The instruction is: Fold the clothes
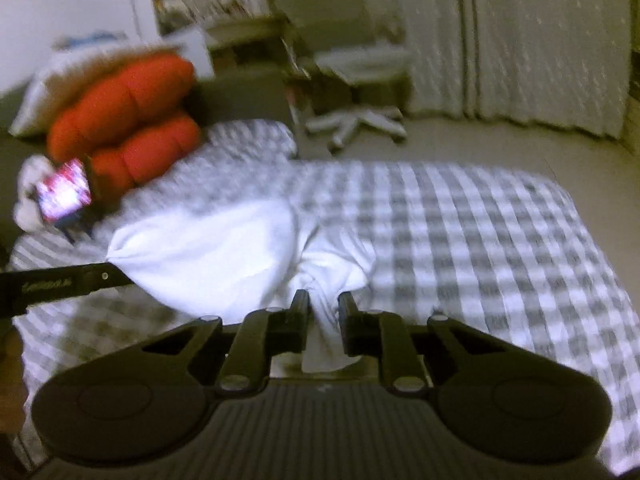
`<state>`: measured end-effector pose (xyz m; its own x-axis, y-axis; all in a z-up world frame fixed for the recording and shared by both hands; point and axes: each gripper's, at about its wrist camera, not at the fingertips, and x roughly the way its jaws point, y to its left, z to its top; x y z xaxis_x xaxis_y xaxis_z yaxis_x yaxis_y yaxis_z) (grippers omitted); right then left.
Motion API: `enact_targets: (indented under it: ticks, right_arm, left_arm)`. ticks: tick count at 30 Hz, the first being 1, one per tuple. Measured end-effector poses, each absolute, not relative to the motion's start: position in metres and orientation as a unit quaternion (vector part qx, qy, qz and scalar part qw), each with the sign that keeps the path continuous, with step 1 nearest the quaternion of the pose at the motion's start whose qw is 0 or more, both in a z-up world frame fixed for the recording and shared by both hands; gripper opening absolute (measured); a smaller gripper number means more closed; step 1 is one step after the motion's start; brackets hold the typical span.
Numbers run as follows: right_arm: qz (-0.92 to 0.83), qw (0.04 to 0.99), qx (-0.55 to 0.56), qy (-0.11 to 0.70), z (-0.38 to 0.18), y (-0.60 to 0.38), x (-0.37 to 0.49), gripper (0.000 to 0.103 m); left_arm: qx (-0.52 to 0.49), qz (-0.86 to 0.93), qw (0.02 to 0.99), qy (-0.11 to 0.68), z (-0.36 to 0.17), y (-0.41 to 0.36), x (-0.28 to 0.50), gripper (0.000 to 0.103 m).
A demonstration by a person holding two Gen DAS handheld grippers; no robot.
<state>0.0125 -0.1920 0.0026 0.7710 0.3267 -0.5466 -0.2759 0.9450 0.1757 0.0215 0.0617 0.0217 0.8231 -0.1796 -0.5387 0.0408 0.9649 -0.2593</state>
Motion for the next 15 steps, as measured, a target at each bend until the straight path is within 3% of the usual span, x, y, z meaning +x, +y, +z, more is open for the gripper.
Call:
enact_targets:
  ticks: [8,11,13,15]
  right_arm:
    - [0.24,0.933,0.066,0.258,0.015,-0.188,-0.002,0.019]
    - [0.232,0.939,0.085,0.238,0.022,-0.2,-0.004,0.013]
    - [0.197,0.945,0.089,0.247,0.021,-0.207,0.001,0.014]
    - [0.171,0.943,0.095,0.267,0.015,-0.21,0.009,0.024]
  left_arm:
    - [-0.135,-0.009,0.947,0.291,0.018,0.09,0.021,0.012]
    - [-0.149,-0.019,0.941,0.302,0.016,0.091,0.023,0.014]
    - [-0.146,-0.024,0.941,0.305,0.014,0.089,0.022,0.018]
    - [-0.146,-0.021,0.94,0.308,0.012,0.089,0.024,0.038]
